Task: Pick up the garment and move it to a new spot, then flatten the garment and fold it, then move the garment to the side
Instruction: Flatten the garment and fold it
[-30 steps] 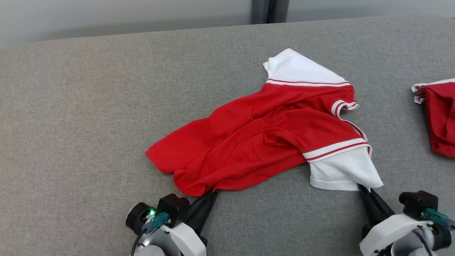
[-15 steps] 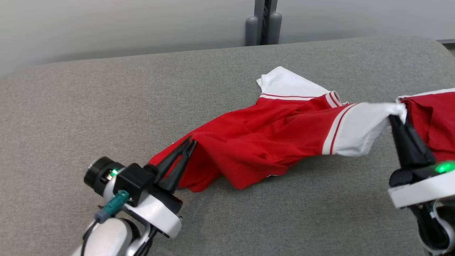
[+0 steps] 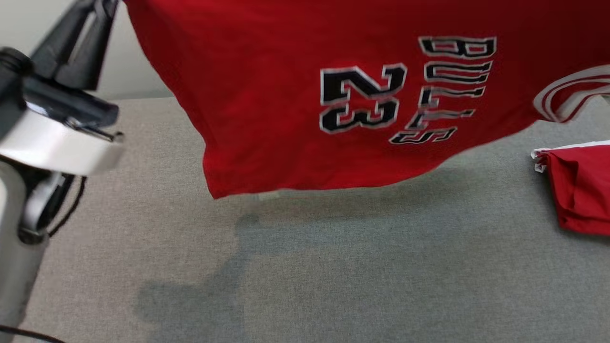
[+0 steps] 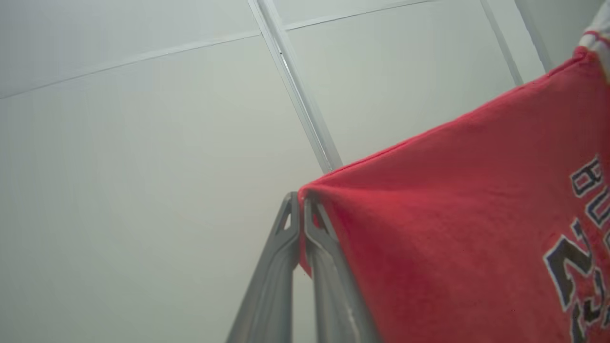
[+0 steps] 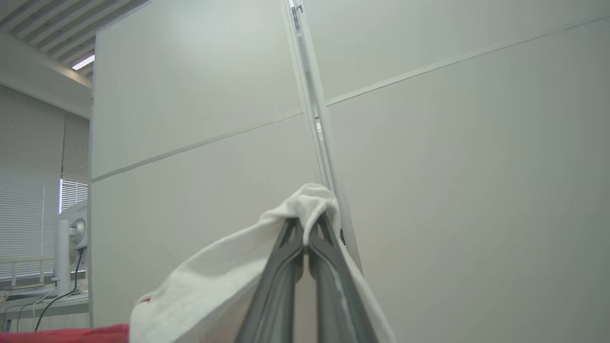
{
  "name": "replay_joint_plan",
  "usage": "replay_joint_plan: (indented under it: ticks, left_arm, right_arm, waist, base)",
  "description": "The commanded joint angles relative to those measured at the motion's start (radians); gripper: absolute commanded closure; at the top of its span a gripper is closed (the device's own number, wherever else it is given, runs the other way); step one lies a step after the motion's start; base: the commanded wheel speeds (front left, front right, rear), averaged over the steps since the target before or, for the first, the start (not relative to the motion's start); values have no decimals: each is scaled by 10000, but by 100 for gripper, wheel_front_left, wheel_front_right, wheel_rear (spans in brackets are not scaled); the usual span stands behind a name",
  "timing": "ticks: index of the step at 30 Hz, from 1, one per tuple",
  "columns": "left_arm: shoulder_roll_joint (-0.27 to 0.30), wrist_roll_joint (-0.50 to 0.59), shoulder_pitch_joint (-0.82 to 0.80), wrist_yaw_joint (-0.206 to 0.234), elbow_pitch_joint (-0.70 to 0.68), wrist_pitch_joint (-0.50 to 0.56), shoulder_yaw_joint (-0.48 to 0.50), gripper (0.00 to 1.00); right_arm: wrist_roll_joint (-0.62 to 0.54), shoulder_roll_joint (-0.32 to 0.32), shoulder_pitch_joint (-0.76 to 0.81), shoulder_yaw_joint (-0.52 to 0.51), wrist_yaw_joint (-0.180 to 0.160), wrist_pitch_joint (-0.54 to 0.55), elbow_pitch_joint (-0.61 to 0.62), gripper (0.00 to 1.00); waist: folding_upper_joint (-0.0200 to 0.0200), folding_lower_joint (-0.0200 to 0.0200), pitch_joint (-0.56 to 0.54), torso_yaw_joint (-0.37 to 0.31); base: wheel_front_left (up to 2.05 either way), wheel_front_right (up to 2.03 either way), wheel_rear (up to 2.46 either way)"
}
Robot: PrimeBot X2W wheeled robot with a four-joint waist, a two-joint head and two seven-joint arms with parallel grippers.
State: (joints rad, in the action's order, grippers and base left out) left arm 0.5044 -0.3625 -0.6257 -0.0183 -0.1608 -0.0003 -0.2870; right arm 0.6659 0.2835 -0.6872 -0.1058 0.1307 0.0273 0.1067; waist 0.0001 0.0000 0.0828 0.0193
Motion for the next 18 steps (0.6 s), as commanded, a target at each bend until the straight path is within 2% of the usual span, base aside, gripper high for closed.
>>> replay_joint_plan:
  ticks: [1, 7, 13, 18]
  left_arm:
    - [47, -31, -116, -51, 35, 1, 49, 100]
    - [359, -359, -1450, -438, 623, 431, 222, 100]
    - [124, -657, -2255, -682, 1274, 743, -69, 100]
    - [-277, -1131, -3455, -935, 2968, 906, -460, 100]
  right_arm:
    - [-92, 71, -100, -58, -2, -53, -64, 100]
    - [-269, 434, -1614, -22, -2, 130, -1214, 100]
    - [-353, 410, -2219, 348, -2, 346, -2129, 100]
    - [-637, 98, -3305, 1055, -2, 357, -3512, 100]
  waist:
    - [-1, 0, -33, 27]
    - [-1, 0, -138, 96]
    - [-1, 0, 134, 228]
    - [-1, 0, 693, 245]
  base:
    - [0, 0, 0]
    - [0, 0, 0]
    - [0, 0, 0]
    - [0, 0, 0]
